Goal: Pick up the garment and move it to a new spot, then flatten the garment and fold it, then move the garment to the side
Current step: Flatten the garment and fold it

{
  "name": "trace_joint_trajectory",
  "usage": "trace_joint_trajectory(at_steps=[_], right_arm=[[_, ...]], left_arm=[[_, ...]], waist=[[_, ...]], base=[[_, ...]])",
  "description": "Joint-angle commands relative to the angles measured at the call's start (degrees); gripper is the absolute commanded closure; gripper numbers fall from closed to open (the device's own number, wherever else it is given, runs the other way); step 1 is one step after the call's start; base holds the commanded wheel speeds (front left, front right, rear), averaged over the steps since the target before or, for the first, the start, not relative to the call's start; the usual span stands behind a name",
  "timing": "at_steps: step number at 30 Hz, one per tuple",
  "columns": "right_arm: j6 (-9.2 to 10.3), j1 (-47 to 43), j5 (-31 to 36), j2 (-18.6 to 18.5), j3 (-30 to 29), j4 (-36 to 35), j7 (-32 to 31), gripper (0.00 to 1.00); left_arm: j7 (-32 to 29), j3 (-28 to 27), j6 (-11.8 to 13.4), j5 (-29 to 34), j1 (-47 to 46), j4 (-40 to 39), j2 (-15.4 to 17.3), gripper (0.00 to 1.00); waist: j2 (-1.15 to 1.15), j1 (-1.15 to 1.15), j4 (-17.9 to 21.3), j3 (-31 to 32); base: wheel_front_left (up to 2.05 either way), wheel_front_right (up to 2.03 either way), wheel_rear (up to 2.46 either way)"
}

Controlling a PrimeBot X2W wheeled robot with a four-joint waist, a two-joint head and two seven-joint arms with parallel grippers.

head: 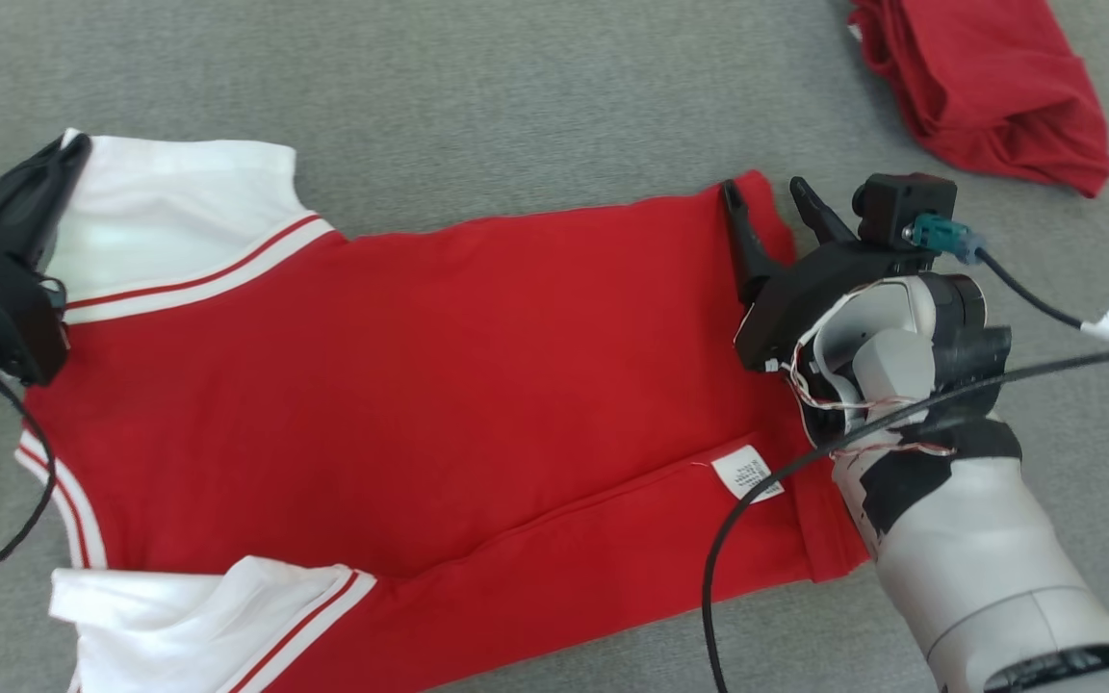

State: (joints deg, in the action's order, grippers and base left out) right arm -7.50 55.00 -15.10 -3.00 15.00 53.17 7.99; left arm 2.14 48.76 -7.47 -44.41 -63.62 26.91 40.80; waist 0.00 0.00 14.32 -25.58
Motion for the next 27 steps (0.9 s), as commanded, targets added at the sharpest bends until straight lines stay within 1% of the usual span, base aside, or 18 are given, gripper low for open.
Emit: trace_joint_trajectory(at_steps=[1,2,3,4,5,8,11,14,17,20,21,22,27], right_arm=[[0.01,1.2,0.6,0.0,-0.2,1.2,-0.4,0.04],[0.01,1.8,0.7,0.0,-0.4,2.5,-1.0,0.38],[0.01,2.4,0.9,0.0,-0.6,4.0,-1.7,0.55],[0.01,3.0,1.3,0.0,-0.5,5.5,-2.7,0.88],[0.01,3.8,1.4,0.0,-0.6,6.5,-2.7,1.00],[0.01,5.3,2.0,0.0,-1.1,8.8,-1.3,1.00],[0.01,6.6,3.2,-0.1,-2.1,10.2,2.1,1.00],[0.01,5.2,4.2,-0.3,-2.0,11.2,4.6,1.00],[0.01,2.6,4.2,-0.6,-1.6,10.6,6.2,1.00],[0.01,0.0,3.0,-1.1,-1.5,8.2,7.0,1.00],[0.01,0.0,3.0,-1.1,-1.5,8.2,7.0,1.00],[0.01,-1.1,2.6,-1.4,-1.4,7.0,7.2,1.00],[0.01,-7.5,-0.7,-3.0,-1.6,-1.3,7.2,1.00]], left_arm=[[0.6,0.1,0.1,0.1,0.5,-0.7,-0.1,1.00],[0.9,0.1,0.2,0.0,0.7,-1.1,-0.2,1.00],[1.1,0.1,0.3,0.0,0.8,-1.7,-0.3,1.00],[1.2,0.1,0.4,-0.1,0.9,-2.2,-0.5,1.00],[1.5,0.1,0.4,0.0,0.9,-2.6,-0.6,1.00],[2.0,0.3,0.7,0.2,1.2,-3.4,-0.6,1.00],[3.3,0.1,1.0,0.3,2.0,-4.0,-0.4,1.00],[5.2,-0.3,1.6,-0.6,3.4,-4.9,-1.0,1.00],[7.4,-0.7,2.6,-1.6,5.9,-6.8,-1.2,1.00],[9.4,-1.3,4.2,-1.9,9.4,-10.1,-0.5,1.00],[9.4,-1.3,4.2,-1.9,9.4,-10.1,-0.5,1.00],[9.9,-1.4,4.8,-2.3,10.9,-11.4,-0.3,1.00],[12.0,-2.8,8.8,-2.8,18.0,-19.1,0.8,1.00]], waist=[[0.00,0.00,-1.3,-0.1],[0.00,0.00,-1.6,-0.1],[0.00,0.00,-1.8,0.0],[0.00,0.00,-2.1,0.0],[0.00,0.00,-2.3,0.0],[0.00,0.00,-2.9,0.4],[0.00,0.00,-3.2,1.5],[0.00,0.00,-3.7,3.7],[0.00,0.00,-4.4,5.8],[0.00,0.00,-4.8,7.4],[0.00,0.00,-4.8,7.4],[0.00,0.00,-5.0,7.8],[0.00,0.00,-6.2,9.1]], base=[[0.00,0.00,0.00],[0.00,0.00,0.00],[0.00,0.00,0.00],[0.00,0.00,0.00],[0.00,0.00,0.00],[0.00,0.00,0.00],[0.00,0.00,0.00],[0.00,0.00,0.00],[0.00,0.00,0.00],[0.00,0.00,0.00],[0.00,0.00,0.00],[0.00,0.00,0.00],[0.00,0.00,0.00]])
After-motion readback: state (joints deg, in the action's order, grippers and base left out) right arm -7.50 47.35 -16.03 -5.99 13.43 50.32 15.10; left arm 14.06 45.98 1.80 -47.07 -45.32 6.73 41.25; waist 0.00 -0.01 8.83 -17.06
